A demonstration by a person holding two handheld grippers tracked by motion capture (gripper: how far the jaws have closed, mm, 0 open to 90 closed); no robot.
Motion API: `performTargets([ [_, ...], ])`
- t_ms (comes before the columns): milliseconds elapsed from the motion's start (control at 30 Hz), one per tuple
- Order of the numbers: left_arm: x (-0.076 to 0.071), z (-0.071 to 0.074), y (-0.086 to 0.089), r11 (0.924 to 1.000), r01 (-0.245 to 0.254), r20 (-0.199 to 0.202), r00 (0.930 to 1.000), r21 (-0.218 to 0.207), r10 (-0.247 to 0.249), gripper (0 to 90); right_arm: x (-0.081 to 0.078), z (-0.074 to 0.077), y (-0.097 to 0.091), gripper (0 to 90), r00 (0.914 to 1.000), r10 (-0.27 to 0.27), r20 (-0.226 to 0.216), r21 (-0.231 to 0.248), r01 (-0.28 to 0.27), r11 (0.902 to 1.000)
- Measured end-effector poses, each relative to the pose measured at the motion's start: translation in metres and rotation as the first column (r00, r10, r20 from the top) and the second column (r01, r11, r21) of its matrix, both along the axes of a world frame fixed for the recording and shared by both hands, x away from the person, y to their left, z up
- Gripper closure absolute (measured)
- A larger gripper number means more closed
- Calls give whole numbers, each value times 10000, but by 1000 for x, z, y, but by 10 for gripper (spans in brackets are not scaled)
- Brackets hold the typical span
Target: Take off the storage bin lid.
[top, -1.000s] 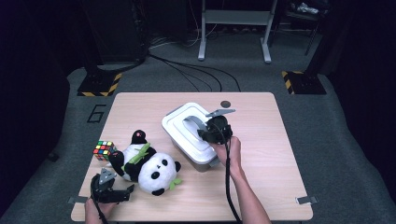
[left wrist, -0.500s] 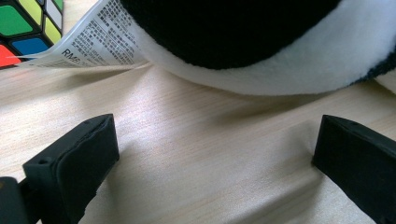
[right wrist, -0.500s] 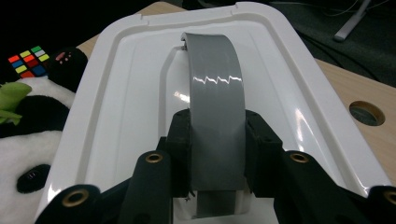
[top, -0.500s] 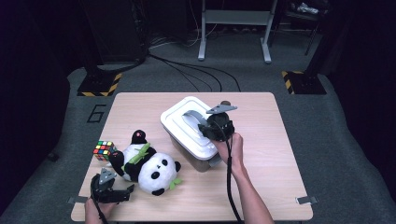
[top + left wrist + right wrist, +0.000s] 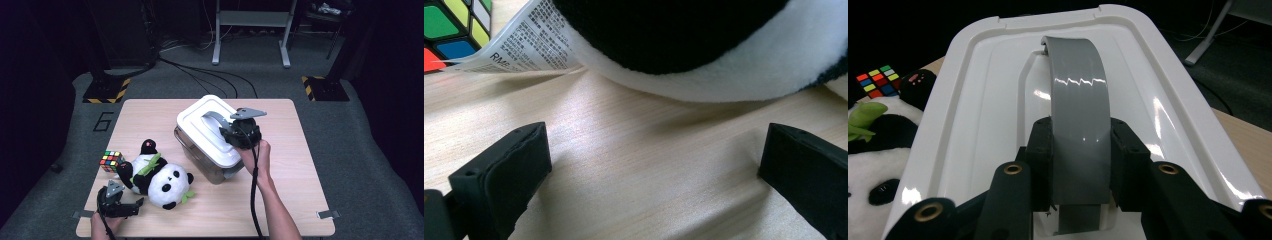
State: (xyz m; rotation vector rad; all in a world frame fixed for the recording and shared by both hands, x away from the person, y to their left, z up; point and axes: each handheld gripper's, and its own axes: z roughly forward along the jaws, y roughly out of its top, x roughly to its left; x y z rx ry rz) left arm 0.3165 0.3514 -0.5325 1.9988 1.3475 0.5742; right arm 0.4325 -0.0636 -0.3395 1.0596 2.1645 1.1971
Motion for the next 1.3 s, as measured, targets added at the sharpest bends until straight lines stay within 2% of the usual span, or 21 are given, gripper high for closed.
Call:
performTargets([
  [100, 0, 0, 0, 10000, 5, 15, 10000, -25, -5, 0, -1, 5, -8, 671, 9997, -199, 116, -50, 200, 9998],
  [133, 0, 1, 0, 10000, 78, -140, 9999, 34, -77, 0, -1, 6, -11, 671, 9996, -245, 158, -64, 246, 9997],
  [200, 1, 0, -1, 10000, 8, 12, 10000, -52, -8, 0, -2, 8, -16, 671, 9990, -354, 258, -76, 356, 9993],
  [433, 1, 0, -1, 10000, 6, 15, 10000, -44, -6, 1, -4, 13, -42, 671, 9951, -892, 419, 66, 890, 9960],
  [833, 1, 0, -1, 10000, 0, 18, 10000, -42, 0, 2, -8, 13, -92, 671, 9807, -1894, 487, 390, 1876, 9815],
  [1067, 1, 0, -2, 10000, -16, 22, 10000, -44, 16, 2, -10, 10, -115, 671, 9693, -2412, 485, 496, 2389, 9698],
  [1300, 1, 1, -1, 10000, 3, -83, 10000, -1, -3, 3, -8, 1, -138, 670, 9484, -3135, 475, 617, 3104, 9486],
])
